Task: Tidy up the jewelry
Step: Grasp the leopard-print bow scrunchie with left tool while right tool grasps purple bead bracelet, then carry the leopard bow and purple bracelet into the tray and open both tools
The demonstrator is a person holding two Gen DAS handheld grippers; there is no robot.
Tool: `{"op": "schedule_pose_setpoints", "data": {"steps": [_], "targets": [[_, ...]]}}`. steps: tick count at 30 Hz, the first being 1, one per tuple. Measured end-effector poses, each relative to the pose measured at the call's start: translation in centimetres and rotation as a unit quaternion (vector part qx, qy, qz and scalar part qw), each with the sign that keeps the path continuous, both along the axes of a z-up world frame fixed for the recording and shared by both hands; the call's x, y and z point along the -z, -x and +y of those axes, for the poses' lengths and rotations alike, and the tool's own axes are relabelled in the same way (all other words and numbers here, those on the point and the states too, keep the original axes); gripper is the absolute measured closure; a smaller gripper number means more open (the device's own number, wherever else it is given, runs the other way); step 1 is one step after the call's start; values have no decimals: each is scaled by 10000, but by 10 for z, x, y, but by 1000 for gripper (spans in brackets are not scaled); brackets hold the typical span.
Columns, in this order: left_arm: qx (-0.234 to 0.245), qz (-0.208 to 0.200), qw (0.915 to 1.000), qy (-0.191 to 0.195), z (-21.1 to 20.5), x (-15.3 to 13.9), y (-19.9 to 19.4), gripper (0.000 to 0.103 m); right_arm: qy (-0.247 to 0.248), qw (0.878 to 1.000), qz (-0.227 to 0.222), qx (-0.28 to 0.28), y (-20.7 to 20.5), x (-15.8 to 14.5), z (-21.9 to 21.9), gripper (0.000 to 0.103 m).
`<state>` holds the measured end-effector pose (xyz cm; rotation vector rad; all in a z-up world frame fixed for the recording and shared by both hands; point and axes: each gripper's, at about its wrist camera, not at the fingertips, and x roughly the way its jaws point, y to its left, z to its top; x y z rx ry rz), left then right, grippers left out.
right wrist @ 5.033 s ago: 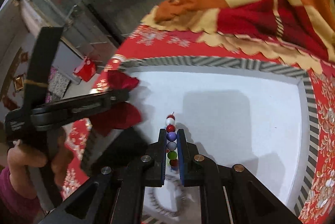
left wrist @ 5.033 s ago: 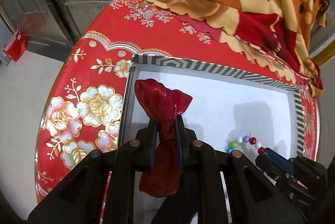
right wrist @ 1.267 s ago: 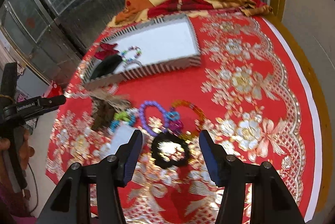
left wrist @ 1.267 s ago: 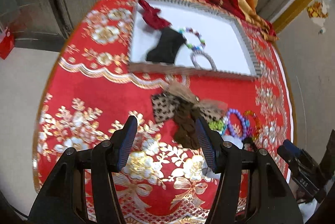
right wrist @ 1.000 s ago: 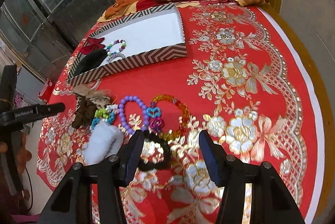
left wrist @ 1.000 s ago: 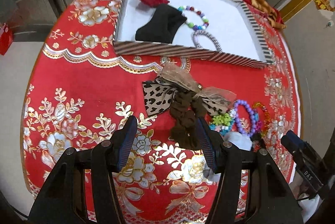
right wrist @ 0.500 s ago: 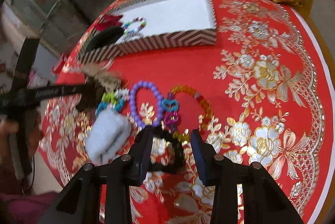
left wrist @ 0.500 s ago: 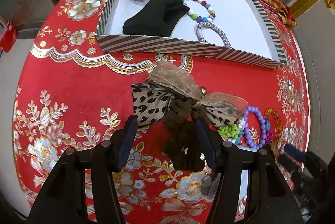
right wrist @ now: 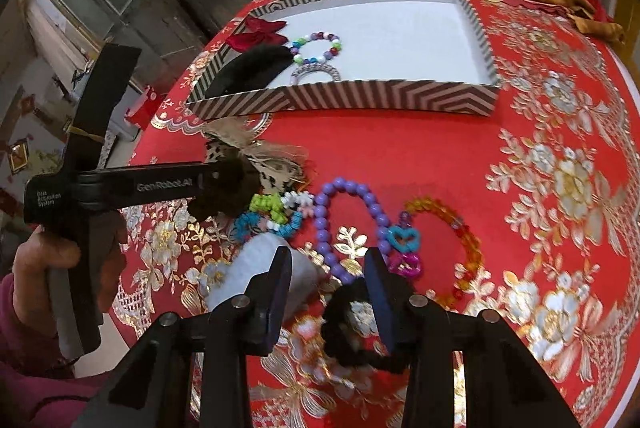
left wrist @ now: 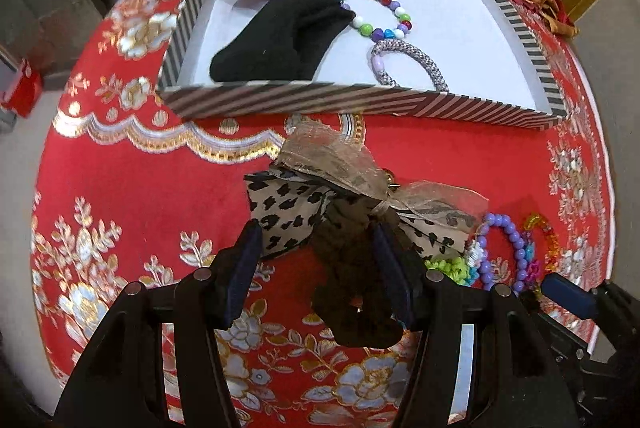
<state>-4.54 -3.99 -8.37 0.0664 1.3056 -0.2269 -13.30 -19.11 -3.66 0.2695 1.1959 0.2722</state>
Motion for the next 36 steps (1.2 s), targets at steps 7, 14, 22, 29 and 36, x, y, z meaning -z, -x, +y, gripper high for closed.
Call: {"op": "schedule_pose_setpoints", "data": {"steps": [7,14,22,29,36], "targets": [[-48,8,9999,151,0,2,-8,60,230,9997,-7,6,-16,7,0,66],[-133,248,9988,400,10,-3,-9,50,655,9971,13,-398,-40,22,3,71],[-45,207,9994,269,0,-5,-8,47,1036,9919,-46,-738,-48,34,7,82],[-9,190,9988,455,-2,-1,-10,88,1033,9922,-166,-674,-50,36,6,94],[160,57,9969,763,12,-15,-2,94,943,9931,-419,-552,-38,14,3,95]]}}
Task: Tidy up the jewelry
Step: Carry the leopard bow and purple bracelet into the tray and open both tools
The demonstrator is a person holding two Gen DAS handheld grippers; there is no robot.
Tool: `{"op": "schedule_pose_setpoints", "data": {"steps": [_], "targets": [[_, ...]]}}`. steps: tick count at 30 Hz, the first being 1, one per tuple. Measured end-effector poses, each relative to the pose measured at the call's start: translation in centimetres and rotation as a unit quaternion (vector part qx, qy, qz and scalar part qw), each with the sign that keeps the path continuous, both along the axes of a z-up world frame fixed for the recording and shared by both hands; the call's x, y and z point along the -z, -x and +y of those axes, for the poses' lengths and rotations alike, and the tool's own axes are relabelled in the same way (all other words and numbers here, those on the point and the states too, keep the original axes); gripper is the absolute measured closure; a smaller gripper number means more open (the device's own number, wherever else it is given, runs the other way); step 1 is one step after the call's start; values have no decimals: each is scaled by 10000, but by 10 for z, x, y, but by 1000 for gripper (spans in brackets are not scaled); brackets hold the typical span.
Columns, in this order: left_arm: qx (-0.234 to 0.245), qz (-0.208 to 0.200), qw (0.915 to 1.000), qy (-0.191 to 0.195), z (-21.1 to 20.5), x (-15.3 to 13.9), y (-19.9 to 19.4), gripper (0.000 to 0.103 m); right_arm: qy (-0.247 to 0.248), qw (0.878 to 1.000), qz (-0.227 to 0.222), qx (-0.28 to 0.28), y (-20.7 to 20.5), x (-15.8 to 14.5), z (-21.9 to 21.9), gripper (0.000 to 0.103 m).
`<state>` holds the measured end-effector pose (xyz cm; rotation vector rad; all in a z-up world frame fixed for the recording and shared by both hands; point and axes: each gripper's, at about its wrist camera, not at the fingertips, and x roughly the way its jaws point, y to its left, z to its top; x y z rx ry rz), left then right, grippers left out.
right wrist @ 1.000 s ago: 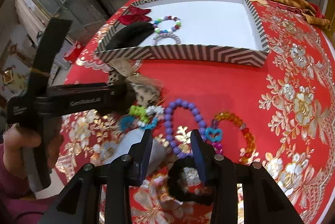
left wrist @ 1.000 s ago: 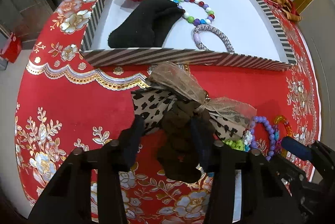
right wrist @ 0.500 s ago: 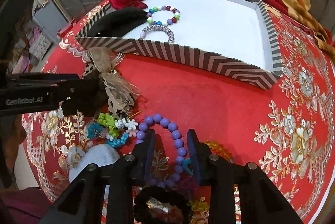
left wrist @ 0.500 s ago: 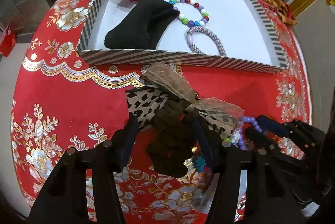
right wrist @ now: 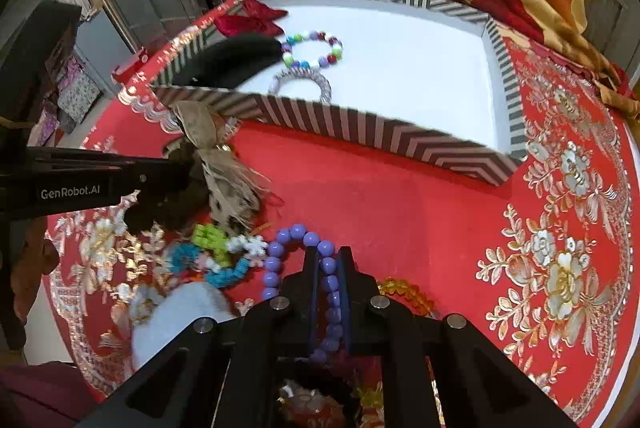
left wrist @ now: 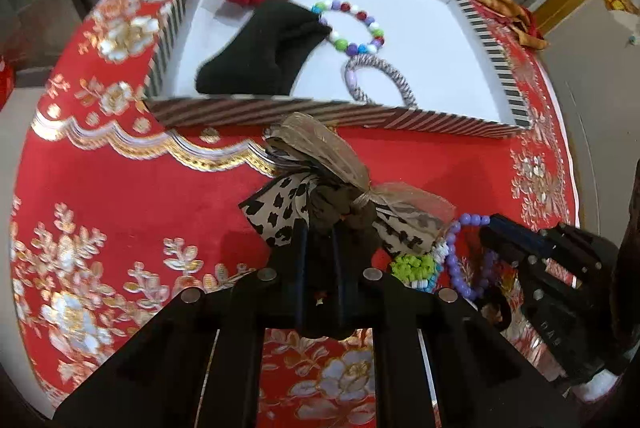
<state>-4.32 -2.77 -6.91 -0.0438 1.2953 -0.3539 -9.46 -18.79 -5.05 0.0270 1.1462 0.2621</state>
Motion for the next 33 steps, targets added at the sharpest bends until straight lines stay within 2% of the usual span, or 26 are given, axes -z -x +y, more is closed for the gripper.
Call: {"op": "schedule_pose_setpoints", "data": {"steps": [4,12,19,25,33], "targets": [[75,-89,9997,191,8,-21,5,94,-32,9998,-198,70,6,-20,-2,95],[306,-564,9977,206,6,-73,6,94,-61,9980,-598,190,10,-62,-7,95],[399,-1034,9935,243,-5,-107,-13,94,6,9959,-876,246,-3,-90,-15,95],[327,-1257,9915,127,-17,-118,-47,94,82,9934,-1118,246,-27,-111,-24,95],[194,-1346,9906,-154,-35,-108,-98,94,168,9927,-1179,216,-78,-116,-31,95]]}}
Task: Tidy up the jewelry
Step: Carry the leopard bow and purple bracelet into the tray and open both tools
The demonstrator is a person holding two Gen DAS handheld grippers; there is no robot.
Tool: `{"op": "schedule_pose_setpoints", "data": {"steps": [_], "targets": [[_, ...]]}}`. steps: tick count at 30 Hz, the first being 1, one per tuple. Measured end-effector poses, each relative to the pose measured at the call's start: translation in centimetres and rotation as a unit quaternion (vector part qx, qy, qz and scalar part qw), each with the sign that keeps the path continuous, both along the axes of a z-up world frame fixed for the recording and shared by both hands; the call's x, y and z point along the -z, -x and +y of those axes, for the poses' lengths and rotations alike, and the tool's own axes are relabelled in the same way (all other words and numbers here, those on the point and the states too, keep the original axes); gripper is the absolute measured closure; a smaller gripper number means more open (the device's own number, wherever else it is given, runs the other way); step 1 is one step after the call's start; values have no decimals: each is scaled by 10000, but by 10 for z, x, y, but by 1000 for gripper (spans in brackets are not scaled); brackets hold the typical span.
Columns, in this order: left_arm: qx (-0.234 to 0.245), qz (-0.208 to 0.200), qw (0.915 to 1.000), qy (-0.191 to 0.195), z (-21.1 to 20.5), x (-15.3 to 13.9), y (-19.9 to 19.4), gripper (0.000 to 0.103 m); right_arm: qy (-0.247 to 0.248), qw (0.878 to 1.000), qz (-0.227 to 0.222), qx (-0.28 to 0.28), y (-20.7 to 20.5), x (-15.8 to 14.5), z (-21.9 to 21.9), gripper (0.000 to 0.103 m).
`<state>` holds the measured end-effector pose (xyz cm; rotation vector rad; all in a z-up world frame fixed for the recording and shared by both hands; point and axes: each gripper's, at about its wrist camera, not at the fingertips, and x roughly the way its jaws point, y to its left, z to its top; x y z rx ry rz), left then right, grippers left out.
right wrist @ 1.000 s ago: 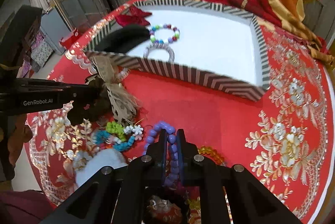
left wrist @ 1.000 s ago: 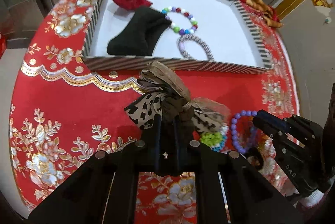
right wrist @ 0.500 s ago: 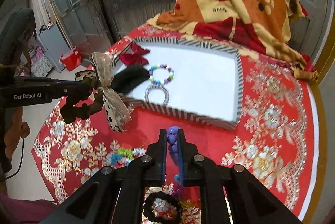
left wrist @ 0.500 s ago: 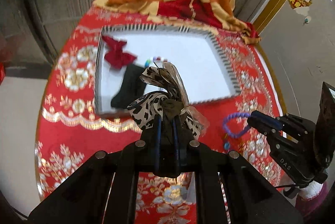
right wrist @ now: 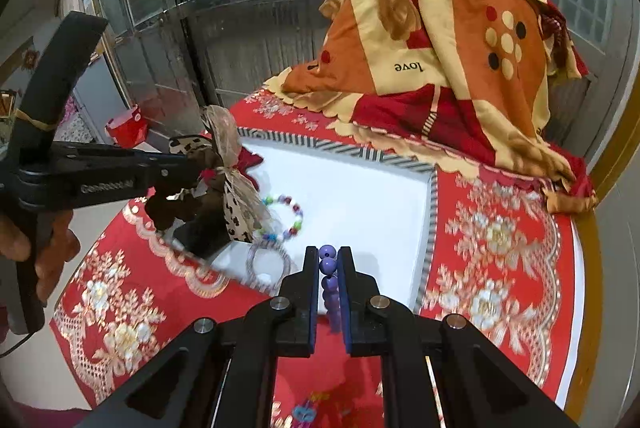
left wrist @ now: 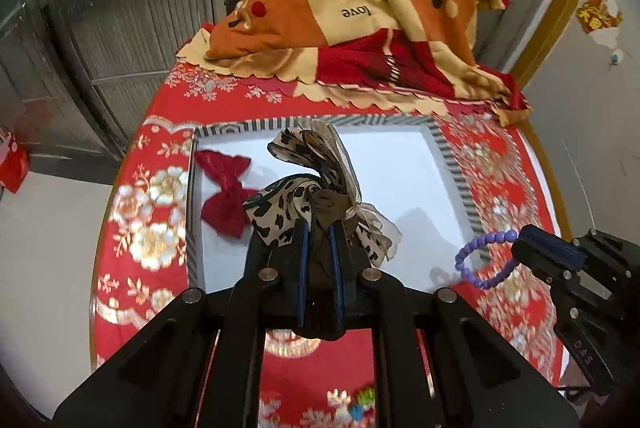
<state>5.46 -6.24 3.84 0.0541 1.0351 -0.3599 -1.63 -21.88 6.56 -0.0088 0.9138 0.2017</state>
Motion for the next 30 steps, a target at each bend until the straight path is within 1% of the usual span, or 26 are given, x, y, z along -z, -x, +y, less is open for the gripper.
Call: {"op": "schedule_pose_setpoints", "data": {"steps": [8,11,15,18,24,30], "targets": [[-178,33,9998,-119,-11,19,-47,94,-30,9996,164,-210,-54,19,12,95],[-231,136,9996,-93,-14,28,-62,94,-91,9992,243,-296,-74,29,15,95],[-270,287,9992,0,-19,43,-82,94,-316,9980,415,-360,-99,47,17,95],[-353,431,9984,71,-20,57,-96,94,-342,9972,545,-386,-116,63,16,95],[-508,602,9969,17,-19,77,-112,94,-406,9959,780,-218,-140,91,-1,95],[-531,649,9964,-137,-21,89,-117,94,-363,9953,896,63,-149,110,-20,95]]}}
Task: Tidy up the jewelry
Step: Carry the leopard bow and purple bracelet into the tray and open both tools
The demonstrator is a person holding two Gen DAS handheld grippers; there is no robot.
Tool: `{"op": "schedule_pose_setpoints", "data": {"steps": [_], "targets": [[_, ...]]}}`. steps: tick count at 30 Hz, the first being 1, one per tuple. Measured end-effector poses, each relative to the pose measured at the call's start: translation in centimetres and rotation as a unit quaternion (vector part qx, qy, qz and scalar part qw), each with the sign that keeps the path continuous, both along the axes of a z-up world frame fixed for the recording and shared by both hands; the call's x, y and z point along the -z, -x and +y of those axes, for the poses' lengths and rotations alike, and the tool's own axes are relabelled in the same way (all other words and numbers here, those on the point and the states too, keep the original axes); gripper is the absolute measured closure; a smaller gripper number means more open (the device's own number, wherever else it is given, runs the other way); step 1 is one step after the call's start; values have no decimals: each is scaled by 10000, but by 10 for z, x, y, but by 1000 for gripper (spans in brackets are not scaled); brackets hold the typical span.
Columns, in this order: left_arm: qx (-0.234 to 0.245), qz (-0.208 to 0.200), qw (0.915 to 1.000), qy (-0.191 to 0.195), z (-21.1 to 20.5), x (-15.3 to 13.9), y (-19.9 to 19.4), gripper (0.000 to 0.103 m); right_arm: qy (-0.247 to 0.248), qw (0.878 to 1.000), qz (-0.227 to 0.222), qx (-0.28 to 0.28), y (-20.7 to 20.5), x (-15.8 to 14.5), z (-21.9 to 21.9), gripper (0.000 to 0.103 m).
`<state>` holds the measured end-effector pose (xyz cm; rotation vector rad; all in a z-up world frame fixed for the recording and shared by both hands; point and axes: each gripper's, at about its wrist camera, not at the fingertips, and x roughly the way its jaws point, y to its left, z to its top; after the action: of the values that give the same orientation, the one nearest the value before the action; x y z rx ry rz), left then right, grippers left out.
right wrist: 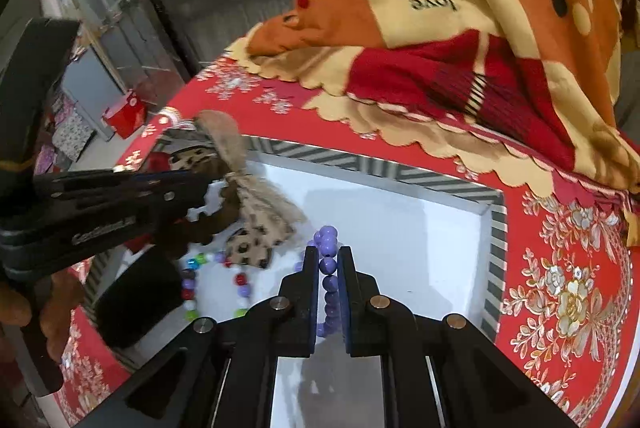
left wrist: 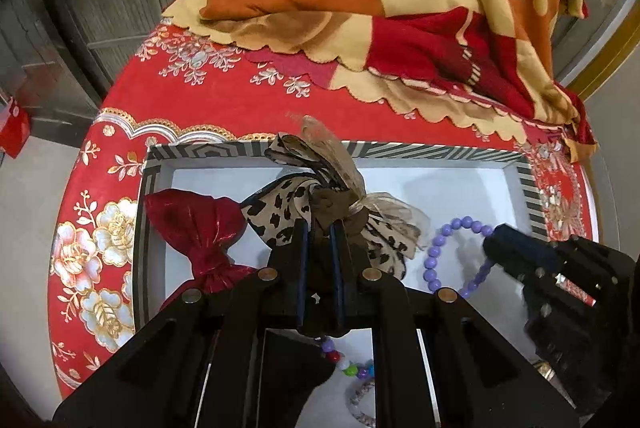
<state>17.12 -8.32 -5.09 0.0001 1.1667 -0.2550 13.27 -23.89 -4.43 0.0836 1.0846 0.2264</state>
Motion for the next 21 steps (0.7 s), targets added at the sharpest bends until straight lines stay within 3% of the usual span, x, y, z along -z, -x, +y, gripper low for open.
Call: {"op": "schedule_pose_setpoints", "data": {"steps": [13,21], "targets": [[-177,87,9998,-75,0,19,-6,92,1,9992,236,326,-16,29,-13,95],[-311,21,9995,2,4,17,-6,54,33,9989,304,361,-17,33,-12,95]]}}
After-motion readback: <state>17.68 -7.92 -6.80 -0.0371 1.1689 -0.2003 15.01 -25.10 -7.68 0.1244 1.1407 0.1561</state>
